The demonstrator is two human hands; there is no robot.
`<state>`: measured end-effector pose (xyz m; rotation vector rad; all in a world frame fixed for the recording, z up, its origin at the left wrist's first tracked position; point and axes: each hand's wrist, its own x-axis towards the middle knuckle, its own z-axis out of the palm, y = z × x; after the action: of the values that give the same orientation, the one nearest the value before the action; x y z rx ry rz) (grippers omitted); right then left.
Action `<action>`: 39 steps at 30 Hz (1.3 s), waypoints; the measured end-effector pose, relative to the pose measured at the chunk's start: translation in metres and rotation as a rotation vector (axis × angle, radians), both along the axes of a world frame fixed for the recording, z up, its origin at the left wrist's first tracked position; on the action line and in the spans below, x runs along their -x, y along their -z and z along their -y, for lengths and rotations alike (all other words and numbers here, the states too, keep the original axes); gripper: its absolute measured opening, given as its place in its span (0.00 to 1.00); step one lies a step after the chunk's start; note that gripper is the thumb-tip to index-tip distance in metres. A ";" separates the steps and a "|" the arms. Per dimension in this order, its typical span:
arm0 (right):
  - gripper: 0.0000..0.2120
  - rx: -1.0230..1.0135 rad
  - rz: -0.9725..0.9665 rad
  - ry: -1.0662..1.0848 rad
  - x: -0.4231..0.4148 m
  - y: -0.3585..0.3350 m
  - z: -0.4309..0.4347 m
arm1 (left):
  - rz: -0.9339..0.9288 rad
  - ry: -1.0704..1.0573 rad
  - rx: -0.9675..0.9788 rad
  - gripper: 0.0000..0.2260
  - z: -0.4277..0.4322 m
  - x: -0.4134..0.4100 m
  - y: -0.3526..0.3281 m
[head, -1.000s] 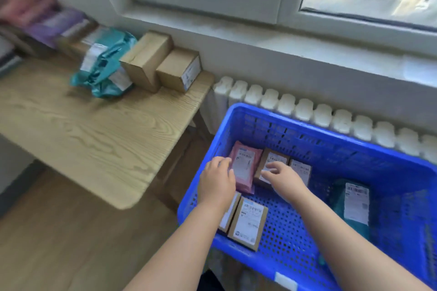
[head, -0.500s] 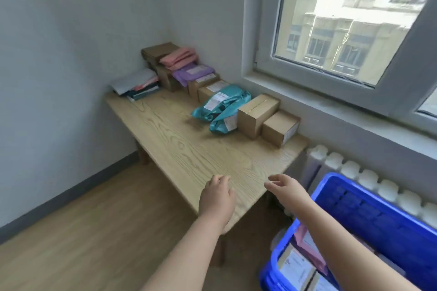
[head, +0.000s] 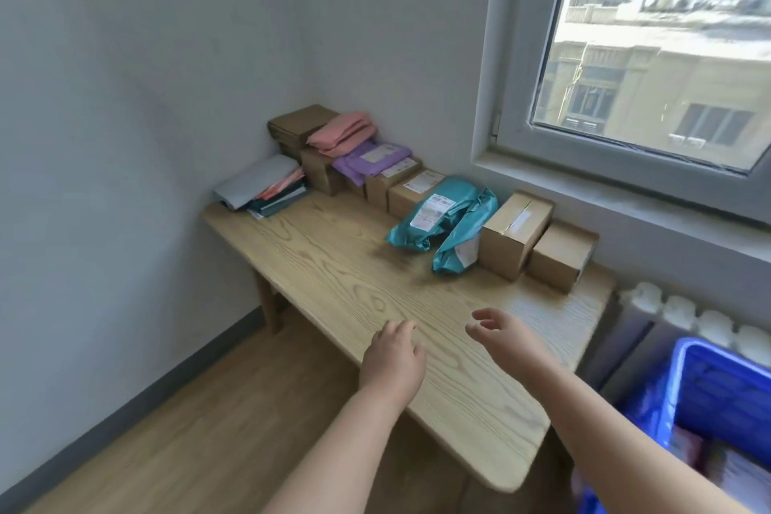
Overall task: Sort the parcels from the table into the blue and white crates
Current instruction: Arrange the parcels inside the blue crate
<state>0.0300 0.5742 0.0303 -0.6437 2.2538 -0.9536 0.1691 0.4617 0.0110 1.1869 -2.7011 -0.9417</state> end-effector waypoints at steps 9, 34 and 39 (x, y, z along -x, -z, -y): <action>0.21 0.046 0.057 0.079 0.054 0.019 0.094 | -0.046 0.004 -0.035 0.21 0.101 0.064 0.004; 0.34 0.083 0.206 0.594 0.151 0.053 0.316 | 0.153 0.353 -0.106 0.23 0.364 0.227 0.055; 0.35 0.104 0.292 0.705 0.166 0.067 0.329 | 0.192 0.364 -0.267 0.27 0.385 0.266 0.067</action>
<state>-0.1360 0.2449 -0.0364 0.2785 2.1887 -1.3892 -0.0965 0.0767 -0.0555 0.8684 -3.0912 -1.3327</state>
